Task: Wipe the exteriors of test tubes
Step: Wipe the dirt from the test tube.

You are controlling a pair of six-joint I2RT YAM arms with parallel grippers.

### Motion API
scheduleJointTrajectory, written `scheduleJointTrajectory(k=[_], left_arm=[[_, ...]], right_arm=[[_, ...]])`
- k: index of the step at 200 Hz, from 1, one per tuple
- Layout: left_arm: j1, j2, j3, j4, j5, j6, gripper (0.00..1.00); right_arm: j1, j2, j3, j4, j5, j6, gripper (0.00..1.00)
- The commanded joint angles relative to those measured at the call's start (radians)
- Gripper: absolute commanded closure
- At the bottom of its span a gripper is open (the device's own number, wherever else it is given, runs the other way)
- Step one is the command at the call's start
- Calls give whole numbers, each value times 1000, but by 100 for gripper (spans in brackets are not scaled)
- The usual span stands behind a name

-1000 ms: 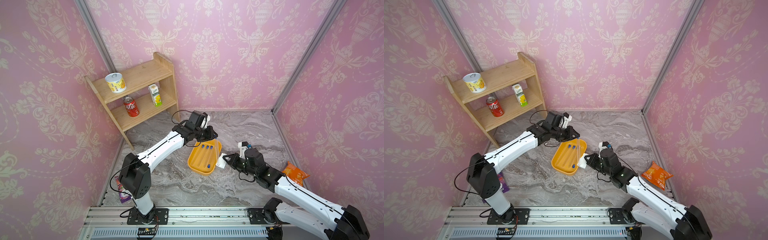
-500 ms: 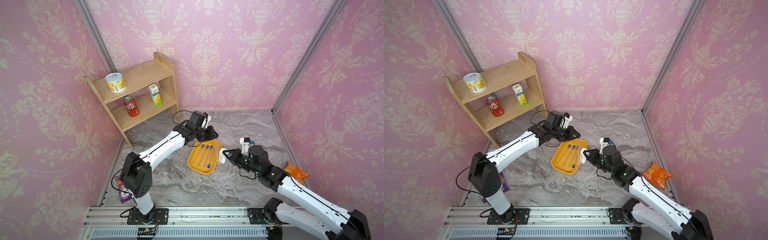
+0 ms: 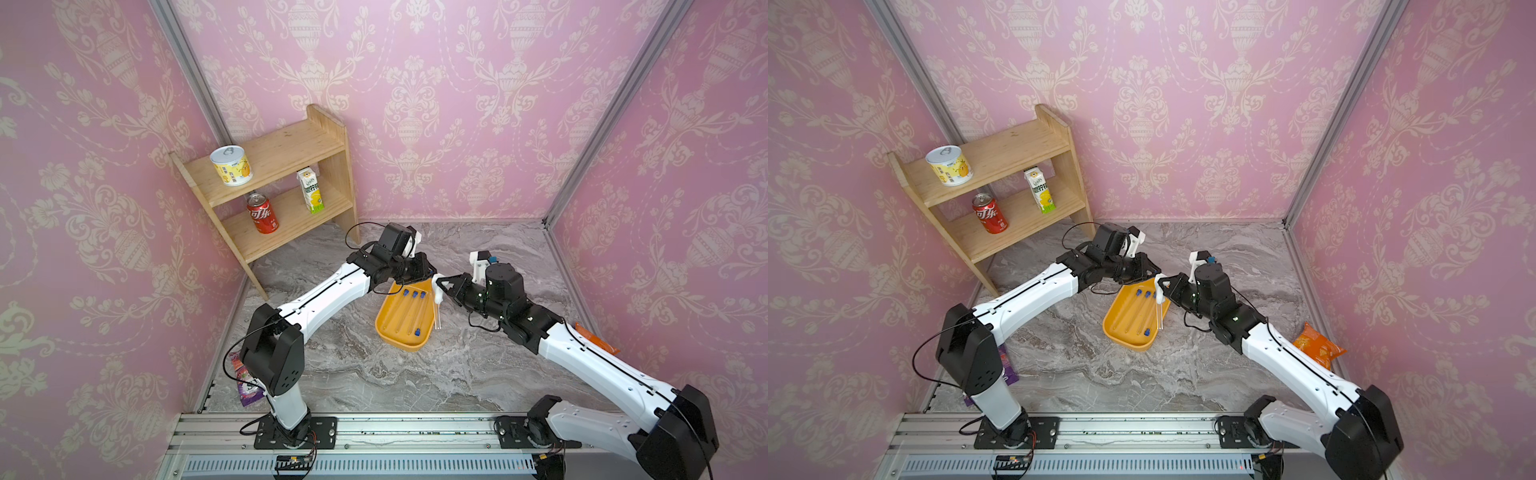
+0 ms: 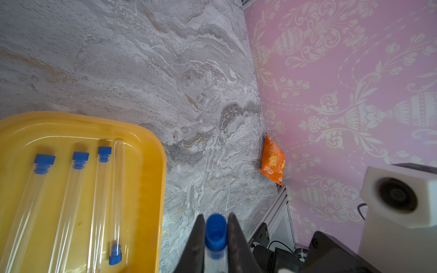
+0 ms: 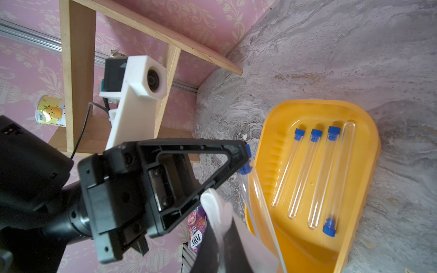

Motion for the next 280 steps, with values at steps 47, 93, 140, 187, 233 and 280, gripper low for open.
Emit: scheduleJointTrajectory(k=[47, 93, 140, 187, 233, 280], left_arm=[[-8, -14, -3, -1, 19, -9, 85], [-7, -7, -2, 5, 19, -13, 85], [-8, -5, 6, 2, 20, -10, 85], [-7, -5, 5, 3, 18, -10, 85], [-8, -8, 1, 7, 21, -16, 85], [-12, -16, -7, 16, 26, -24, 85]], right_arm=[[6, -39, -22, -47, 30, -69, 100], [36, -111, -78, -112, 42, -75, 100], [78, -149, -120, -145, 53, -67, 100], [145, -189, -157, -176, 101, -53, 100], [147, -198, -143, -202, 153, -82, 100], [69, -118, -53, -186, 120, -150, 100]])
